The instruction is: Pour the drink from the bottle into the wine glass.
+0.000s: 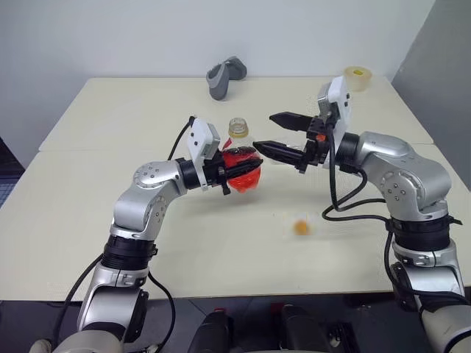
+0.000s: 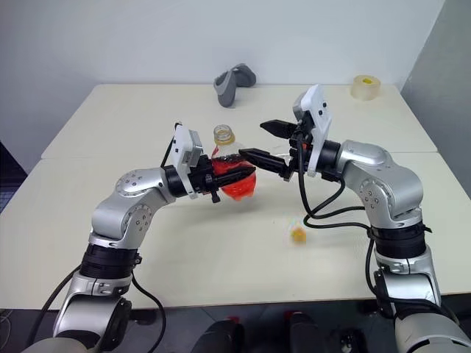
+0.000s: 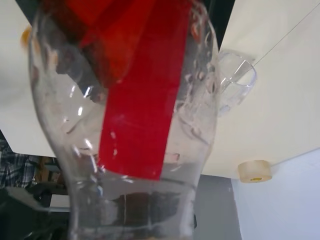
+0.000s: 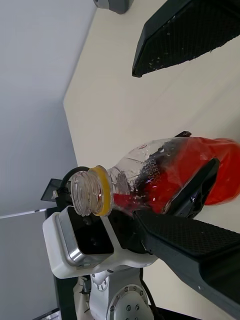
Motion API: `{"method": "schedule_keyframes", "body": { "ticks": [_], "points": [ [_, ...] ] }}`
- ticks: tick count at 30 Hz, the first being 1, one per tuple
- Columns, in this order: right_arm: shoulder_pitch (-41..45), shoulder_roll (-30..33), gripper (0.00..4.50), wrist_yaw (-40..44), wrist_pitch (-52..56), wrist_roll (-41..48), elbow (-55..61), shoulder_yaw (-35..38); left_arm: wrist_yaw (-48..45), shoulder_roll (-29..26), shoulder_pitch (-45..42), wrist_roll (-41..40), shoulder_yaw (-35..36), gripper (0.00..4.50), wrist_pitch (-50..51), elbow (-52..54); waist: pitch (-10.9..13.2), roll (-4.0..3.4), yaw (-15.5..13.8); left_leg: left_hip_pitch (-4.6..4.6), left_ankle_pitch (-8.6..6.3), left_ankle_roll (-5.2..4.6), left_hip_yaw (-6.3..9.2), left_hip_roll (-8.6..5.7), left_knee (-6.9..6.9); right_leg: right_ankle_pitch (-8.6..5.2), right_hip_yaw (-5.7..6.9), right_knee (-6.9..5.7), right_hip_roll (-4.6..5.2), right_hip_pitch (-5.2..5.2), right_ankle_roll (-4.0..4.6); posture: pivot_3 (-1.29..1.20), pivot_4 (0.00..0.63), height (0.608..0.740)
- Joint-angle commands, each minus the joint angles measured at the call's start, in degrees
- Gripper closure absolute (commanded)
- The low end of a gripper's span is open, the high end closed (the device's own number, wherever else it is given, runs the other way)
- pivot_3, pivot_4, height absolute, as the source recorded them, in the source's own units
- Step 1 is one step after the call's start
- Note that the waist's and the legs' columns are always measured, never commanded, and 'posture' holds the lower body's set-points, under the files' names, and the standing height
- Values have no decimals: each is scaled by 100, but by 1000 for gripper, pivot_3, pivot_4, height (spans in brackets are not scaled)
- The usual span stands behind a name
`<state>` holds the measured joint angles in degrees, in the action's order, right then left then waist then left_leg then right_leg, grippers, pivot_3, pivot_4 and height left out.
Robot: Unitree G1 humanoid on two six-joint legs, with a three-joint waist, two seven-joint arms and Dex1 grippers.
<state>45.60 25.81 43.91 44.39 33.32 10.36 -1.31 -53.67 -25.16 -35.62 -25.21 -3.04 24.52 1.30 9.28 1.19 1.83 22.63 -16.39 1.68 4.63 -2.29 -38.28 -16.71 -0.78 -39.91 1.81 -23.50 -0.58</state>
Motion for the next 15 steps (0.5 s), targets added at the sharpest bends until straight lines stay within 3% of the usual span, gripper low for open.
{"method": "schedule_keyframes", "body": {
  "ticks": [1,8,15],
  "points": [
    [97,1,0,18,-180,-24,32,59,-9,-60,-136,-36,143,3280,-121,124,0,0,0,0,0,0,0,0,0,0,0,0,0,0,0,0,150,740],
    [-19,59,0,138,-196,25,144,71,104,-100,-166,-15,233,3280,-147,61,0,0,0,0,0,0,0,0,0,0,0,0,0,0,0,0,150,740],
    [-520,193,0,483,-8,396,975,-58,1240,-295,-365,570,806,3280,-519,-864,0,0,12,-1,-3,-5,1,2,1,0,2,-1,-2,-1,0,0,150,740]
  ]
}}
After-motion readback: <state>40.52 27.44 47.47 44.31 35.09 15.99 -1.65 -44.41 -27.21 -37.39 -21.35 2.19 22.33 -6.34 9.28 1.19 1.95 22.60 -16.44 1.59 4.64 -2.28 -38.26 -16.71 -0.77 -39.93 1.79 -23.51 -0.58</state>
